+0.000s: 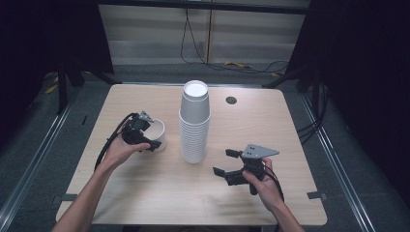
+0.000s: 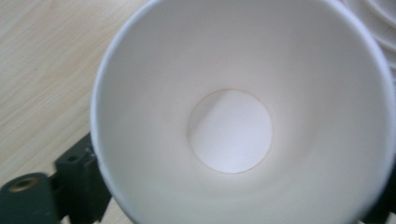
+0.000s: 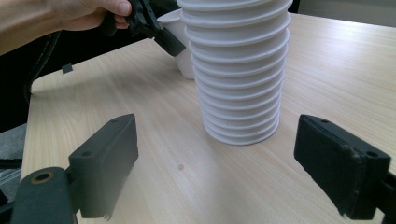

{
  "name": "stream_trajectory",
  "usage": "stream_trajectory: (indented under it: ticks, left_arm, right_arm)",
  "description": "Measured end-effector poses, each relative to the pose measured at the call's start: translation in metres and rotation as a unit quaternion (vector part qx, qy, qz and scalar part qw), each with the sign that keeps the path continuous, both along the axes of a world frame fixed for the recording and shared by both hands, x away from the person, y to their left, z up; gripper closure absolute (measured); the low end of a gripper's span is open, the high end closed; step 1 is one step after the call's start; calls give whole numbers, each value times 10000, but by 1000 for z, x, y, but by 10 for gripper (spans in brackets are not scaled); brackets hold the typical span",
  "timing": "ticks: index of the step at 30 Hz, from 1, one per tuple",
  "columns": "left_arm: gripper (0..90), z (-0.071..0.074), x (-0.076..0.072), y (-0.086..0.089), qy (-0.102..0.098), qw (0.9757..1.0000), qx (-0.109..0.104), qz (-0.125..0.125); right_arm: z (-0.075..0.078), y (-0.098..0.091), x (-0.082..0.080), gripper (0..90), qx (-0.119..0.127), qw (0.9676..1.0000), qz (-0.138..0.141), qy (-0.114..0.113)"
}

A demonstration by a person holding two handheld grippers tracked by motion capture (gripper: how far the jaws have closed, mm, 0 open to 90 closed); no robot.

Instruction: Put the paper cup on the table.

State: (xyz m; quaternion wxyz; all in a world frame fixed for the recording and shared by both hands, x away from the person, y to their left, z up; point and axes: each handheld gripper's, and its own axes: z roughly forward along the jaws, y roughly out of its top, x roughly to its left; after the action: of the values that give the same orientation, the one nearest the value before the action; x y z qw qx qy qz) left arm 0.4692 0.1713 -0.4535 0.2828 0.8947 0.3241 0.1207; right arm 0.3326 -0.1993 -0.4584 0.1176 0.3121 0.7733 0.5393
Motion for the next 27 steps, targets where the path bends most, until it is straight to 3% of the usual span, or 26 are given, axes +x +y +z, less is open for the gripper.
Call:
stream_trajectory:
  ticks: [2, 8, 15, 22, 27]
  left_arm:
    - [153, -2, 0, 1, -7, 10000, -6, 32]
    - [155, -3, 0, 4, 12, 10000, -76, 52]
    - [159, -15, -1, 11, 185, 9997, -63, 153]
    - [159, -18, -5, 20, 261, 9994, -144, 168]
    - [159, -13, -12, 31, 215, 9986, -428, 225]
  right_arm:
    - [0, 0, 0, 138, -6, 10000, 6, -4]
    - [-1, 1, 0, 138, -12, 10000, 8, 21]
    - [0, 0, -1, 138, 0, 10000, -1, 7]
    - [0, 1, 0, 138, 1, 10000, 5, 13]
    - [0, 0, -1, 138, -3, 10000, -8, 16]
